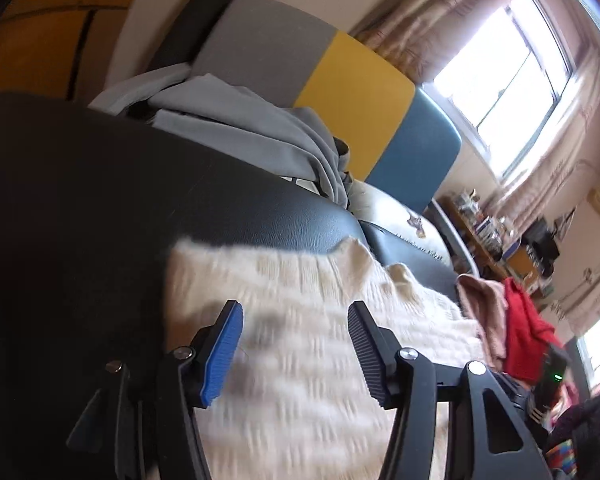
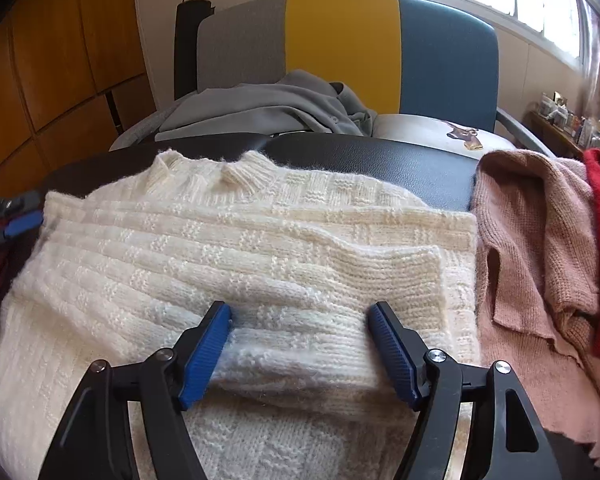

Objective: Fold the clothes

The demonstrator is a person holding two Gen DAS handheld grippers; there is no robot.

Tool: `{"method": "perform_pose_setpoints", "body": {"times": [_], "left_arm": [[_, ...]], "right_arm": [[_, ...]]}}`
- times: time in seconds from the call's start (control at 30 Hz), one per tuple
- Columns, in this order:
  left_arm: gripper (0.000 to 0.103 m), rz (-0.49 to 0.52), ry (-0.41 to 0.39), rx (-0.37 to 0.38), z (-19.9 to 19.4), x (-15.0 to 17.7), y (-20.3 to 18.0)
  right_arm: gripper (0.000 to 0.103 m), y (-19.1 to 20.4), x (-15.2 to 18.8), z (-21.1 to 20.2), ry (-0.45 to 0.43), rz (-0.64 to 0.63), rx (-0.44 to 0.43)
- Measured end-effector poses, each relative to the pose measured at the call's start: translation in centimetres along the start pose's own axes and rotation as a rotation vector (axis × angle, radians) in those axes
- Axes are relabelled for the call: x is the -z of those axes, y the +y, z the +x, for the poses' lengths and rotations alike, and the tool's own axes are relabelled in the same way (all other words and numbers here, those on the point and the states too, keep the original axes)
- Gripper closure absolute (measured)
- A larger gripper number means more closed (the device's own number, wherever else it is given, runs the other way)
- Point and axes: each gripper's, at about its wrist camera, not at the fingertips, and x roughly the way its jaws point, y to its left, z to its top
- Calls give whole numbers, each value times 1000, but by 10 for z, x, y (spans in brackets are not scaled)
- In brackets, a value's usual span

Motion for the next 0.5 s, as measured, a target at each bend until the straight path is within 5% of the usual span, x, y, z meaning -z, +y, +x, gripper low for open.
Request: {"method": "perform_pose_setpoints", "body": {"times": [0.1, 0.23, 0.43, 0.5], "left_arm": [[60, 4, 41, -94, 42, 0, 20], [77, -52, -2, -116, 45, -3, 30], [82, -85, 20, -119, 43, -10, 32], [70, -53, 25, -164, 25, -7, 18]], "right_arm": [[29, 0, 0, 0, -2, 5, -3], [29, 1, 1, 0, -7, 2, 1], [27, 0, 3, 0, -10, 23, -16], [27, 0, 3, 0, -11, 23, -16]]}}
